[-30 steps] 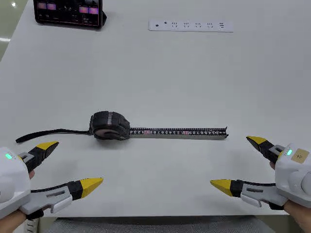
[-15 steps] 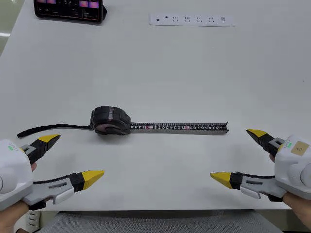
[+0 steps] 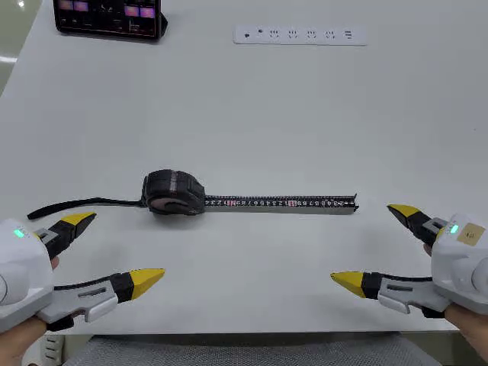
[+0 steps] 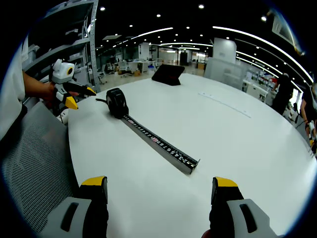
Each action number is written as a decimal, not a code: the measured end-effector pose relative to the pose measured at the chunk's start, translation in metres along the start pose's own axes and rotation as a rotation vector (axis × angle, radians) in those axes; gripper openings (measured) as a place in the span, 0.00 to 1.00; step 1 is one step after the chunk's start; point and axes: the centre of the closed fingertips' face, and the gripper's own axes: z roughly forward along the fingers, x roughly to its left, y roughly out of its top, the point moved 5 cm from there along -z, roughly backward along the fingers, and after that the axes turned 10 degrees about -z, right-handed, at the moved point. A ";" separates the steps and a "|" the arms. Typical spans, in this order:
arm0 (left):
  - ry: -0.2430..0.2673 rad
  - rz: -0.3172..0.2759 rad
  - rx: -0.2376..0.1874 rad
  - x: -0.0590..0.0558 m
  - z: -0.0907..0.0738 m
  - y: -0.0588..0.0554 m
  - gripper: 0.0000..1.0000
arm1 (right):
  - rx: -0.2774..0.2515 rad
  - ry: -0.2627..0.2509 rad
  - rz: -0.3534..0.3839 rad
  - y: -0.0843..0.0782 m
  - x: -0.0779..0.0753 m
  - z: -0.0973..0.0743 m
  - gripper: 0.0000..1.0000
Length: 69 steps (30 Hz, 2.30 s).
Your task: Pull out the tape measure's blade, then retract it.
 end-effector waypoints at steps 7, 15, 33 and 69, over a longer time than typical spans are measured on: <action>0.000 0.001 0.002 0.001 0.000 -0.001 0.81 | -0.003 0.002 -0.001 0.001 0.001 0.001 0.85; 0.002 -0.007 0.003 -0.001 0.005 0.001 0.81 | -0.004 0.005 -0.002 0.002 0.000 0.003 0.85; 0.016 -0.038 -0.014 -0.004 0.027 0.015 0.82 | -0.008 0.007 -0.011 0.006 -0.006 0.007 0.85; 0.016 -0.144 -0.047 -0.017 0.072 0.027 0.80 | 0.001 0.011 -0.019 0.006 -0.016 0.012 0.83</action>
